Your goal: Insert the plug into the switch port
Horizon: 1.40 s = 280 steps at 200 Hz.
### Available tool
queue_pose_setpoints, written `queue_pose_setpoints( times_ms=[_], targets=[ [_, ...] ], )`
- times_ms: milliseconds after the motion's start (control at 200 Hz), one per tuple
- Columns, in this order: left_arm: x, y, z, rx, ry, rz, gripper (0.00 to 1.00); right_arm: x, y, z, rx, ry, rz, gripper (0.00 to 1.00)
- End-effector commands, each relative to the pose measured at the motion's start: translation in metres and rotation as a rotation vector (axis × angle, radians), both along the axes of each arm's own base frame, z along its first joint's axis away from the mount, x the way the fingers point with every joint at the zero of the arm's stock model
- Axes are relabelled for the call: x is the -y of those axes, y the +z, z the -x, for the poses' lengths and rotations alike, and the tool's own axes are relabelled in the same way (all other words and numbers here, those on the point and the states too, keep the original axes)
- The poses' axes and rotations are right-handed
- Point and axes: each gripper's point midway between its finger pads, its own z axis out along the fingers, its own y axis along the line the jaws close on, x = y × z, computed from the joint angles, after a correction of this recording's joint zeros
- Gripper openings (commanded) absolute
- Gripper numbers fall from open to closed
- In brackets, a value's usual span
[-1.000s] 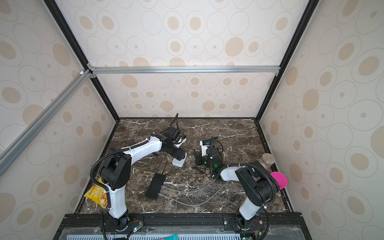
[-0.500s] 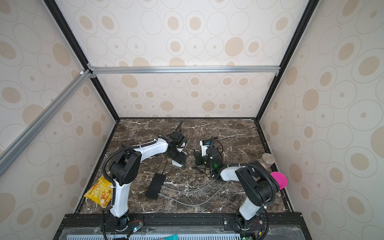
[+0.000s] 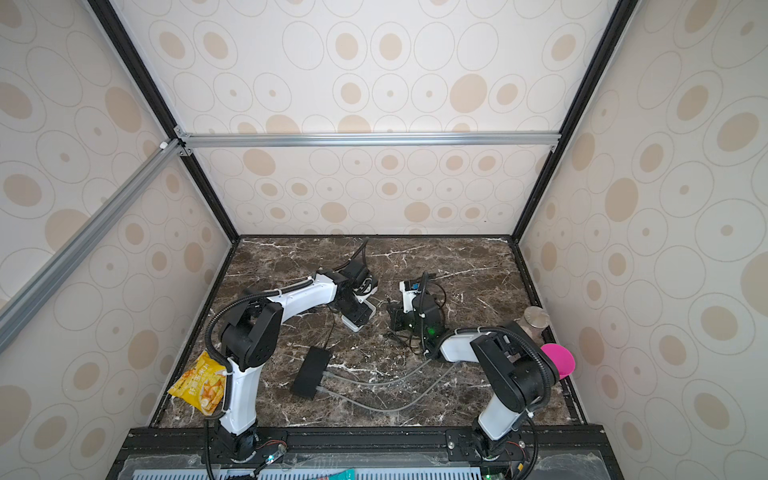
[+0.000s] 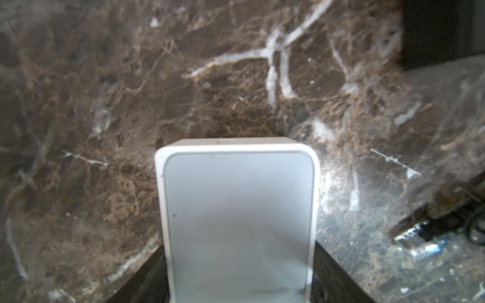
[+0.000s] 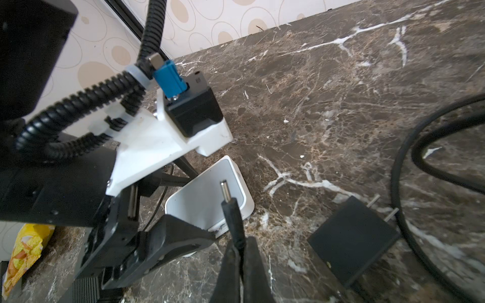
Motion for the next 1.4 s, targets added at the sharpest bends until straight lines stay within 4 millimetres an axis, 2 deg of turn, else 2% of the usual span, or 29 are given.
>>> queue_pose_setpoints(
  times_ms=[0, 185, 310, 430, 460, 545, 695, 850, 955, 1245, 1321, 1396],
  targets=[
    [0.012, 0.009, 0.0, 0.002, -0.195, 0.015, 0.77, -0.007, 0.009, -0.002, 0.025, 0.015, -0.016, 0.0],
    [0.018, 0.018, -0.004, 0.023, -0.367, -0.007, 0.8, -0.007, 0.011, -0.002, 0.029, 0.018, -0.02, 0.0],
    [0.018, 0.015, -0.001, 0.06, -0.546, -0.027, 0.79, -0.007, 0.012, -0.001, 0.035, 0.019, -0.023, 0.0],
    [0.011, 0.008, 0.008, 0.074, -0.696, -0.058, 0.77, -0.006, 0.013, -0.001, 0.042, 0.017, -0.027, 0.0],
    [0.009, 0.007, 0.008, 0.073, -0.709, -0.054, 0.7, -0.006, 0.014, 0.0, 0.043, 0.017, -0.028, 0.0],
    [0.0, -0.002, 0.013, 0.034, -0.714, -0.058, 0.63, -0.005, 0.014, -0.001, 0.045, 0.011, -0.028, 0.0],
    [-0.022, -0.016, 0.018, 0.03, -0.752, -0.169, 0.65, -0.006, 0.017, 0.0, 0.052, 0.02, -0.035, 0.0],
    [-0.038, -0.001, 0.002, 0.139, -0.819, -0.297, 0.68, -0.004, 0.022, 0.002, 0.061, 0.017, -0.042, 0.0],
    [-0.041, 0.01, -0.005, 0.187, -0.865, -0.336, 0.68, -0.005, 0.025, 0.002, 0.062, 0.02, -0.045, 0.0],
    [-0.032, 0.026, 0.01, 0.292, -1.128, -0.31, 0.68, -0.004, 0.035, 0.004, 0.074, 0.024, -0.058, 0.0],
    [-0.029, 0.034, -0.006, 0.378, -1.084, -0.336, 0.69, -0.004, 0.038, 0.005, 0.076, 0.022, -0.06, 0.0],
    [-0.018, 0.056, -0.026, 0.468, -0.943, -0.284, 0.7, -0.002, 0.041, 0.004, 0.077, 0.011, -0.06, 0.0]
  ],
)
